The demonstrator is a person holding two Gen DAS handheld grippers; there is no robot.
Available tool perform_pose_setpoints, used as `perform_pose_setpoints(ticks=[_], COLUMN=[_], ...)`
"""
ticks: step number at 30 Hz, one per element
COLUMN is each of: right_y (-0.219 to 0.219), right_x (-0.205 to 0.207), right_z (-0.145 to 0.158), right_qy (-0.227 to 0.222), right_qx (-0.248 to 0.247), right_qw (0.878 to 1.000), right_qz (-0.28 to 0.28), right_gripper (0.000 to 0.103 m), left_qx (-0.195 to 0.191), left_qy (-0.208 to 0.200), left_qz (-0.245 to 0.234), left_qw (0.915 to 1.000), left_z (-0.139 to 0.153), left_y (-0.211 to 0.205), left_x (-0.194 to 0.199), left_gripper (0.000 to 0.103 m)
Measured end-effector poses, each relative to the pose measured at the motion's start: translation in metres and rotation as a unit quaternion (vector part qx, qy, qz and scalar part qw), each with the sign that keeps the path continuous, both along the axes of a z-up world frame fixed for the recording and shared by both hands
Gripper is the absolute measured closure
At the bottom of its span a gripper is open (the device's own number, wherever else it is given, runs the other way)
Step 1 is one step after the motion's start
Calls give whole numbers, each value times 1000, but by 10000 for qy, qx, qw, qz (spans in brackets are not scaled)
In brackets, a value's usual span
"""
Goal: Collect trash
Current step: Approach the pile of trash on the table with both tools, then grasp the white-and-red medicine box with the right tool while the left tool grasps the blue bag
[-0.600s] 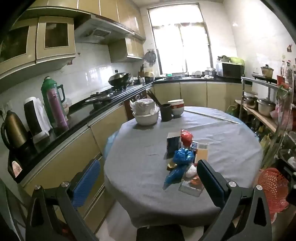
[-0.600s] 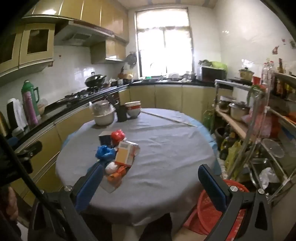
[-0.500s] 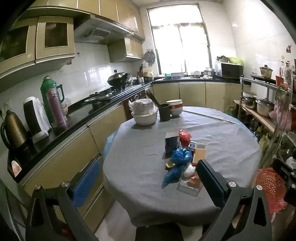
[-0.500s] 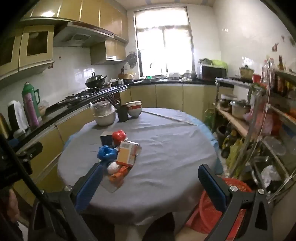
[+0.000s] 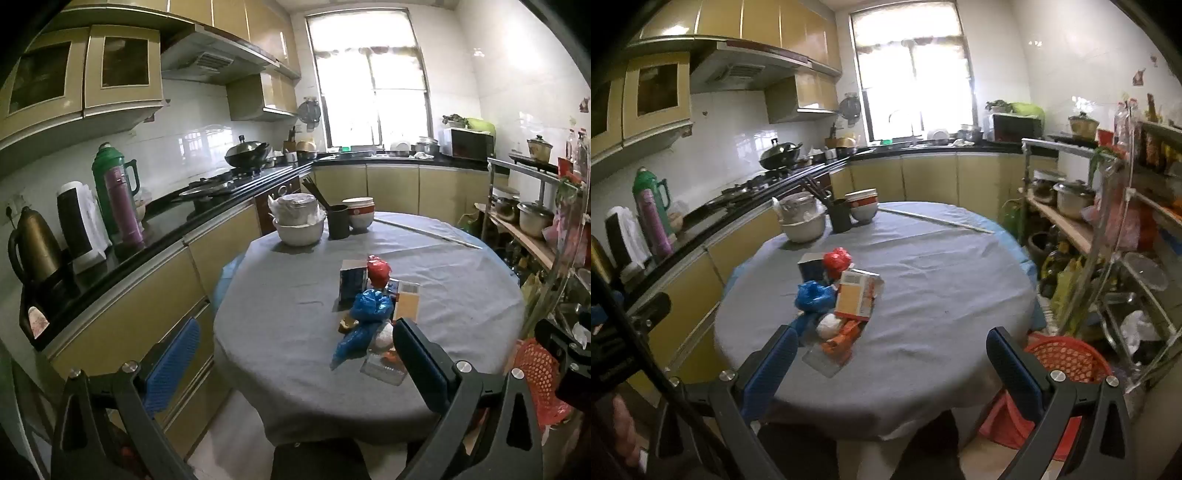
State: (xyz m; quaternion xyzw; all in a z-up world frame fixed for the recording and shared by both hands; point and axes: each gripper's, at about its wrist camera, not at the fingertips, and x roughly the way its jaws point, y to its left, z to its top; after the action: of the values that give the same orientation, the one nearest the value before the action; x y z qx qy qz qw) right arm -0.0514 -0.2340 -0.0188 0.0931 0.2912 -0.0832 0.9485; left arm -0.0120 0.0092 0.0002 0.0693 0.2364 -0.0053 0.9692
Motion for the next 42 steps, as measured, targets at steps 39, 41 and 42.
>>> perform_pose_setpoints(ticks=[39,41,42], right_y=[27,24,23], right_x=[24,26,28], right_z=[19,23,24], right_qy=[-270,-403,-448], right_qx=[23,124,179], right_qw=[9983,9971,9962], right_qz=[520,639,730], right_gripper=[0,0,0], left_qx=[-350,-370,-374], left_qy=[176,217,243], left_qz=[588,578,566], left_qw=[9975,9974,9974], left_z=[-13,-14,-16], left_y=[49,49,48], left_x=[8,10,11], left_gripper=[0,0,0])
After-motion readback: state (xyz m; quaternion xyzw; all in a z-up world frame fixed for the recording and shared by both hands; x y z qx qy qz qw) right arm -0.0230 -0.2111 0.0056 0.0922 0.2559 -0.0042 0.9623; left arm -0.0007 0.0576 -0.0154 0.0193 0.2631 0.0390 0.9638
